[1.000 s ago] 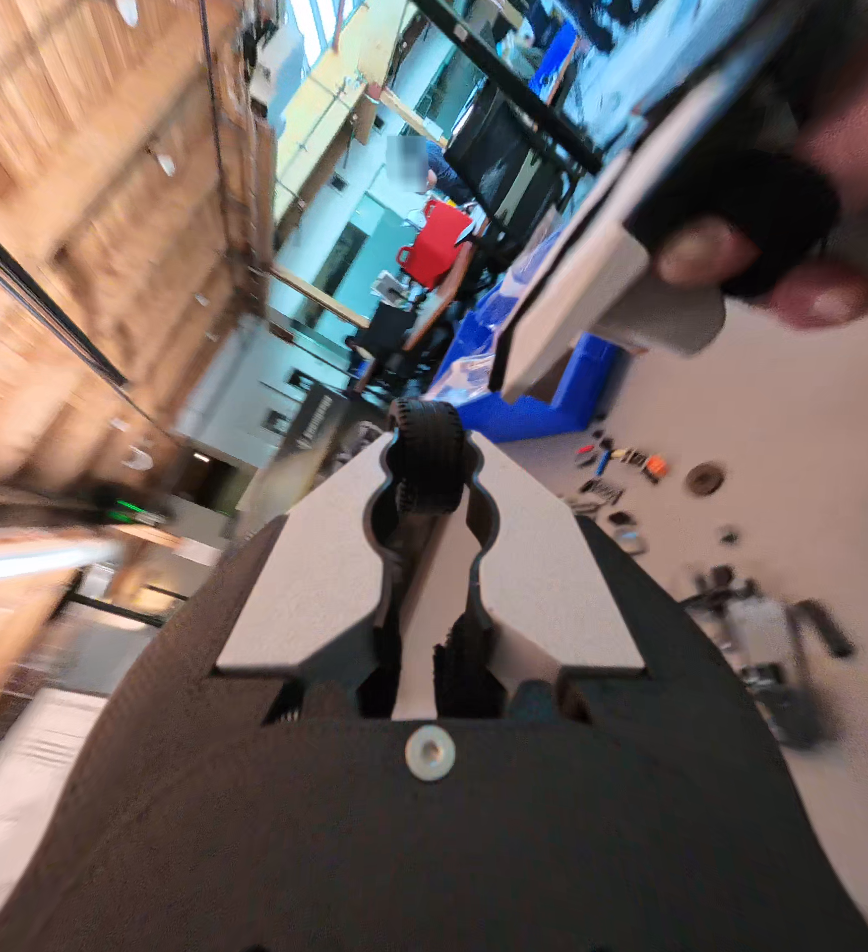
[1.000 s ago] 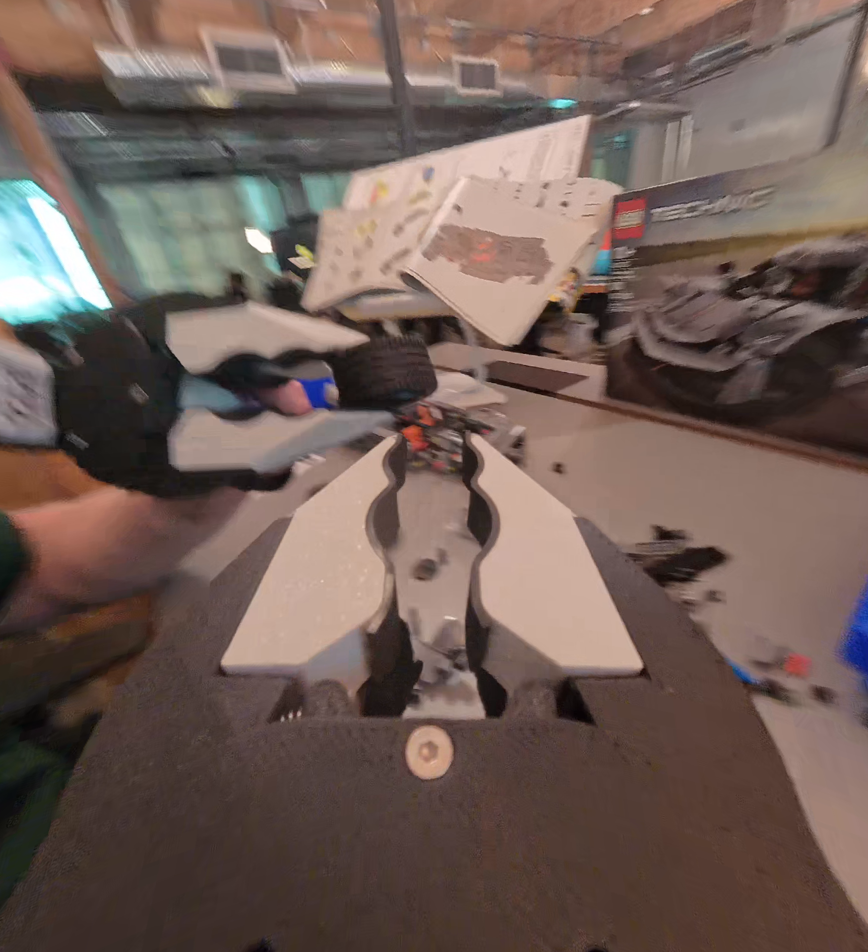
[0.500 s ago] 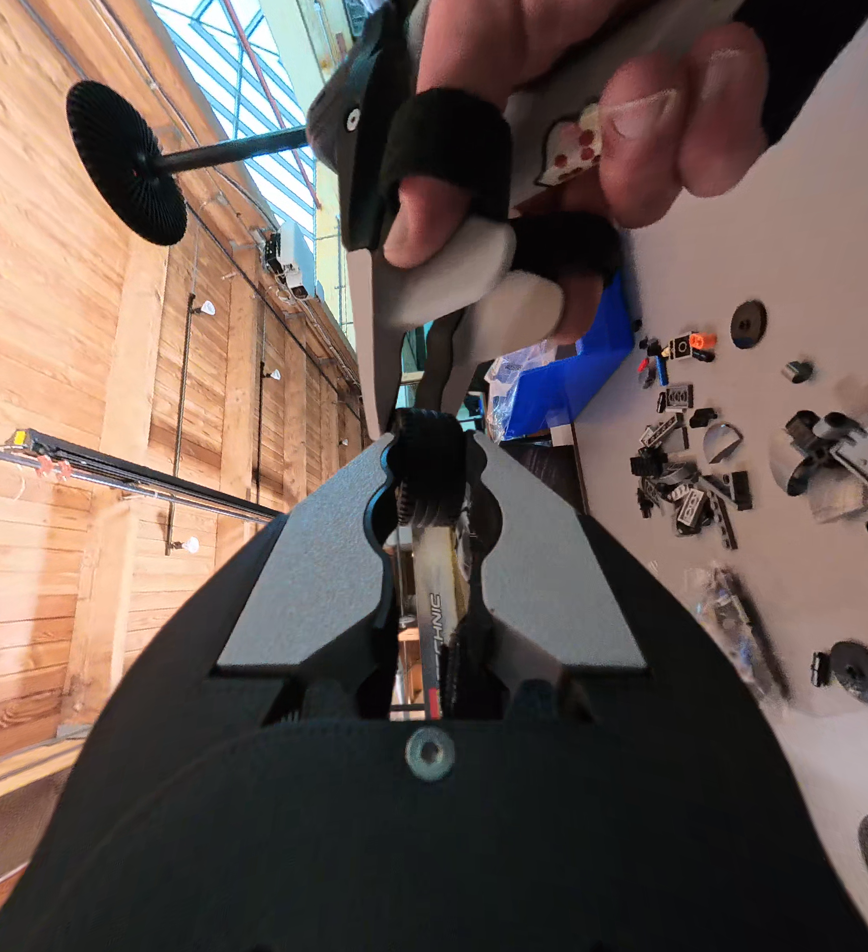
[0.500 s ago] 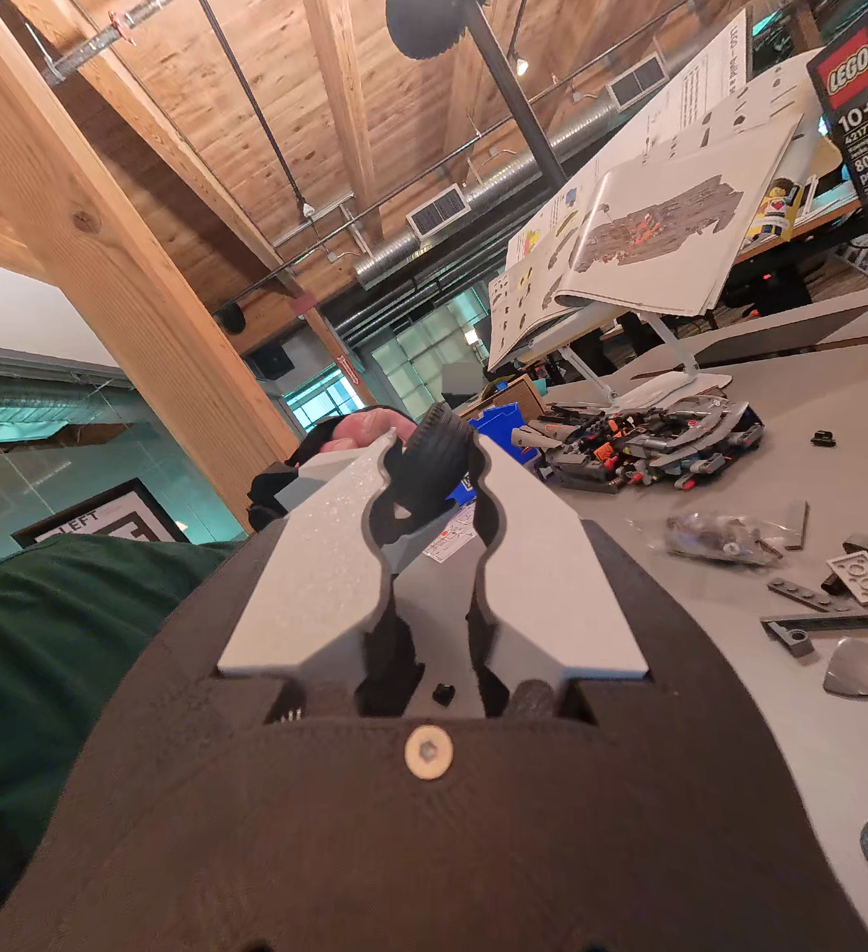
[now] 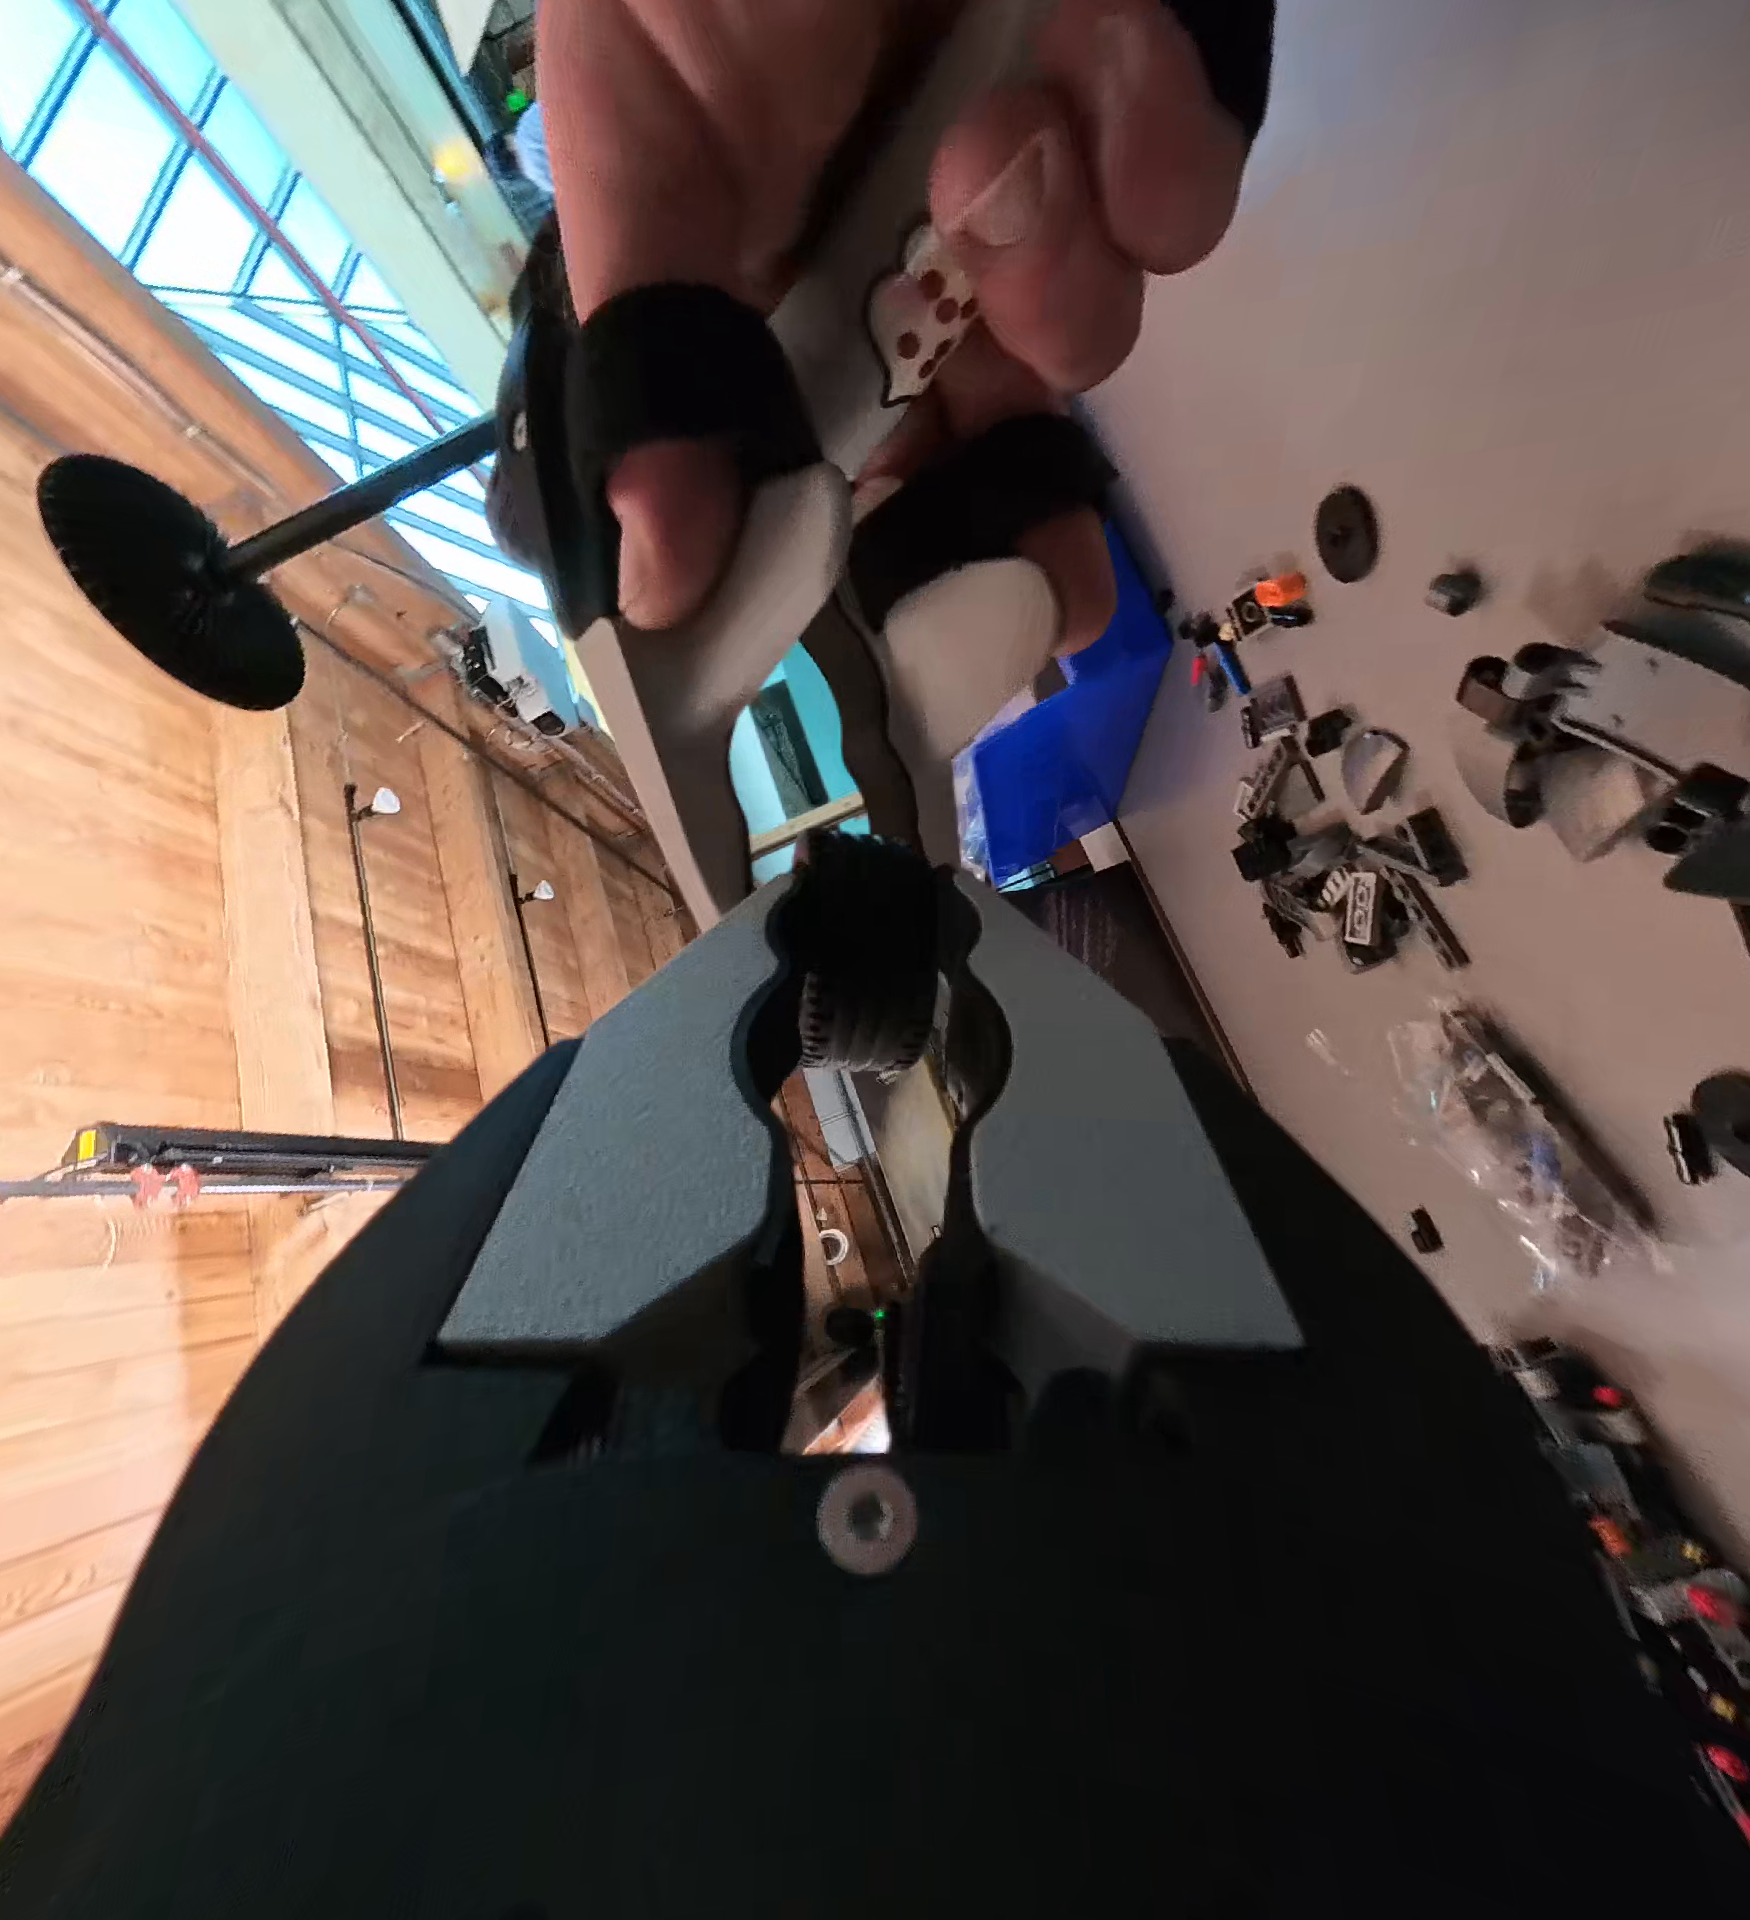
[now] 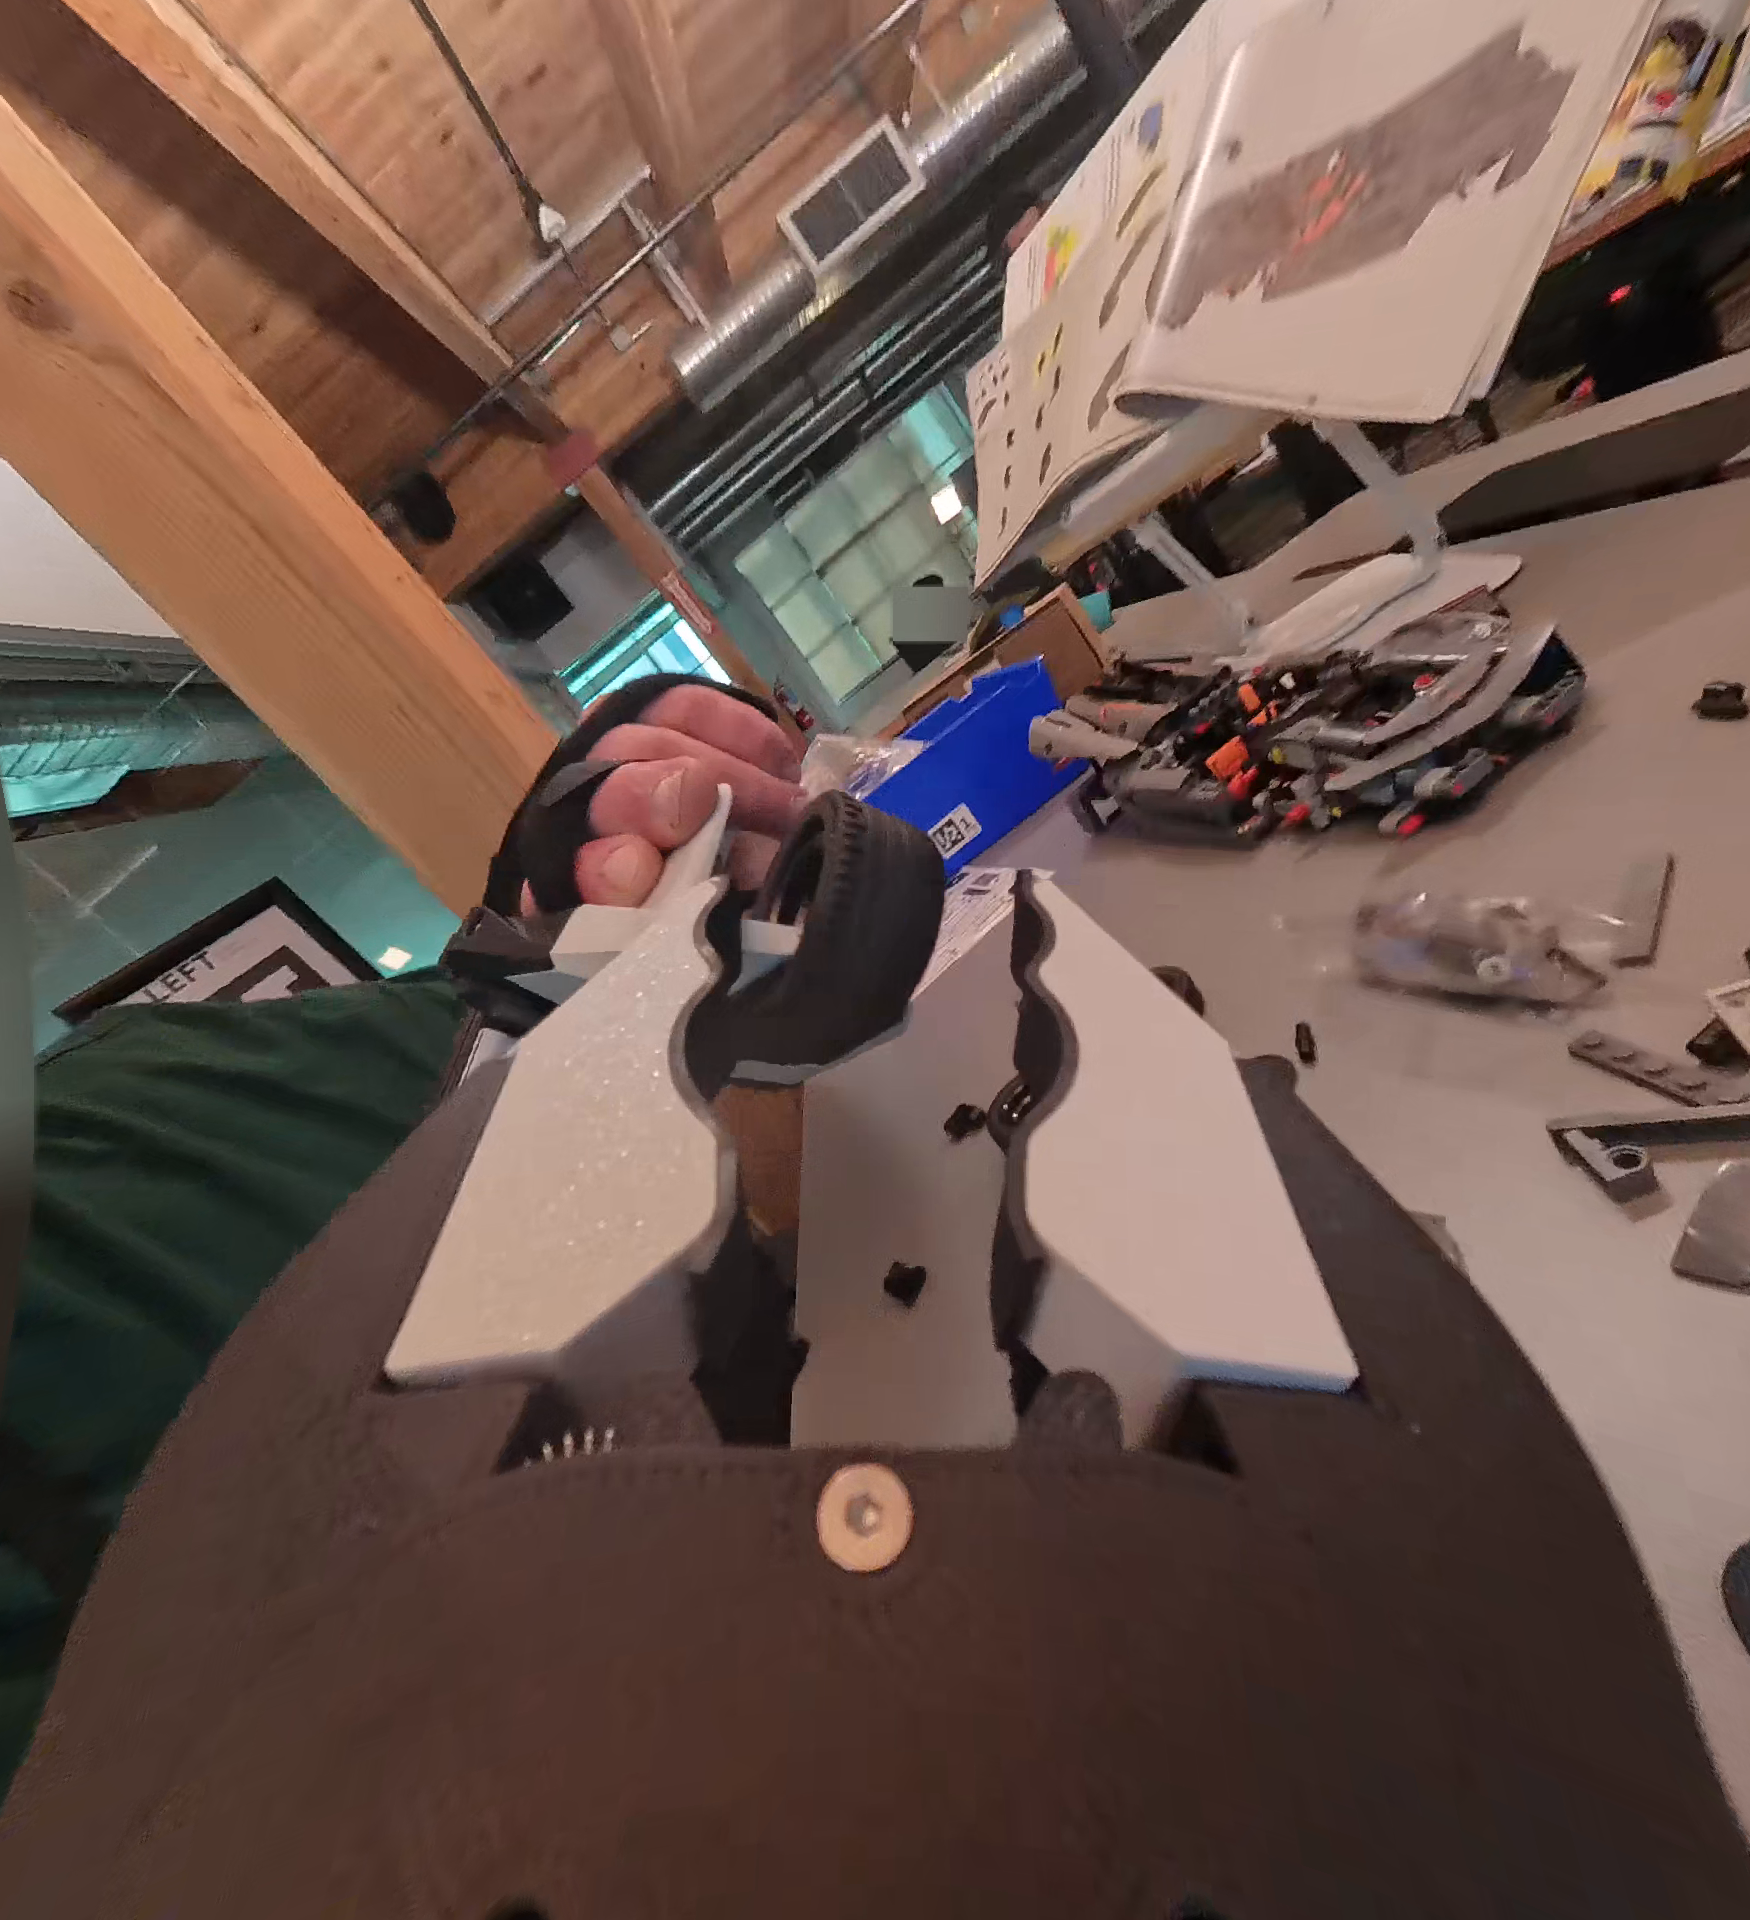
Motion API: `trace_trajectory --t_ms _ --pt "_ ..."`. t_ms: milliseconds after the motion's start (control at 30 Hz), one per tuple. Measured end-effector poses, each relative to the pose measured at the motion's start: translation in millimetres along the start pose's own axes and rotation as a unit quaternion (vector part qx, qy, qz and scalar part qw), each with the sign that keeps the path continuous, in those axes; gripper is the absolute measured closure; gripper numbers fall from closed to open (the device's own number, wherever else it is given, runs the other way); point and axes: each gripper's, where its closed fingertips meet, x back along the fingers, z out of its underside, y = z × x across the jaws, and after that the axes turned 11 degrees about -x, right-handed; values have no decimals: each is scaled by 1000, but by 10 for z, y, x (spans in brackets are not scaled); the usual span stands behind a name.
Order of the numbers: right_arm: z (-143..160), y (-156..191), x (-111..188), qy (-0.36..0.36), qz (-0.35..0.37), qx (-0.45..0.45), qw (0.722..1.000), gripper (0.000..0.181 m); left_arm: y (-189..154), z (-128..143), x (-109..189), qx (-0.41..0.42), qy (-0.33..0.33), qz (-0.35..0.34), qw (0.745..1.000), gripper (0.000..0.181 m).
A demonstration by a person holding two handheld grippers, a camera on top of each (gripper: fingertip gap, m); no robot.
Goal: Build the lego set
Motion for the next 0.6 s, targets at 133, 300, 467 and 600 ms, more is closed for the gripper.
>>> trace_trajectory --t_ms 133,300,467,600 --pt "44 -18 -6 15 -3 8 1000 158 -64 -28 28 -27 -13 16 999 161" --pt "-9 -2 -17 -15 -19 32 999 160 -56 -14 20 -11 -11 21 1000 160" --pt "-177 -7 60 -68 7 73 995 163 45 54 54 38 1 -1 999 157" --pt "-296 -1 148 -106 54 131 984 166 156 205 137 200 1 -9 980 146"
